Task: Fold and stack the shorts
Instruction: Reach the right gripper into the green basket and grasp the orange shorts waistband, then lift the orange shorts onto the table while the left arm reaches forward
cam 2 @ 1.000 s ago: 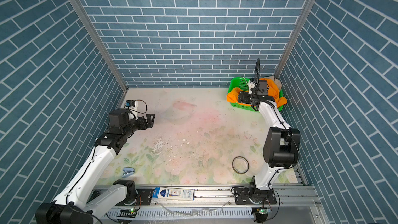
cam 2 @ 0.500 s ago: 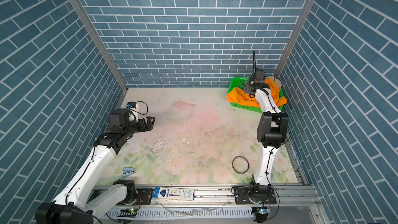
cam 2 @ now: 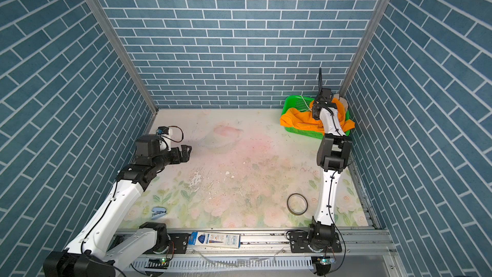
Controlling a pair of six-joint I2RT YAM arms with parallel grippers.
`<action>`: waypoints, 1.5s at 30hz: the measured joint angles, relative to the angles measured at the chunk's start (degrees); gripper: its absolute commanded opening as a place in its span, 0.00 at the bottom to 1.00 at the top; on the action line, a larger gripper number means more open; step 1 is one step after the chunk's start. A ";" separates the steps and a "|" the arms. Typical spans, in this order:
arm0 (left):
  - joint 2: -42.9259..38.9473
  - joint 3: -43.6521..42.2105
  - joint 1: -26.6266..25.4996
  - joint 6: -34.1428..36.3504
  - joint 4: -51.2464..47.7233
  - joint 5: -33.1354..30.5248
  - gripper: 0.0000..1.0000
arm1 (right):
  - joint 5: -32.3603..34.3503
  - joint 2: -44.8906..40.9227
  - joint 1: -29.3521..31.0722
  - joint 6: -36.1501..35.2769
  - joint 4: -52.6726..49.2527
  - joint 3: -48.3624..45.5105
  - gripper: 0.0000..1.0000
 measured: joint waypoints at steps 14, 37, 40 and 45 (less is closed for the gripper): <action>-1.51 3.37 -0.07 -0.90 -2.27 2.19 1.00 | -15.65 -20.35 3.74 5.60 -6.08 -9.09 0.00; -1.95 13.09 -0.11 0.61 -8.61 -2.51 1.00 | -54.75 -33.46 26.84 12.41 -8.74 9.35 0.00; -2.10 13.92 -0.11 0.98 -9.49 -3.72 1.00 | -55.89 -36.26 29.14 12.44 -7.30 4.57 0.00; -2.08 14.21 -0.11 1.09 -10.45 -2.64 1.00 | -54.73 -42.86 31.32 13.79 2.95 -18.38 0.00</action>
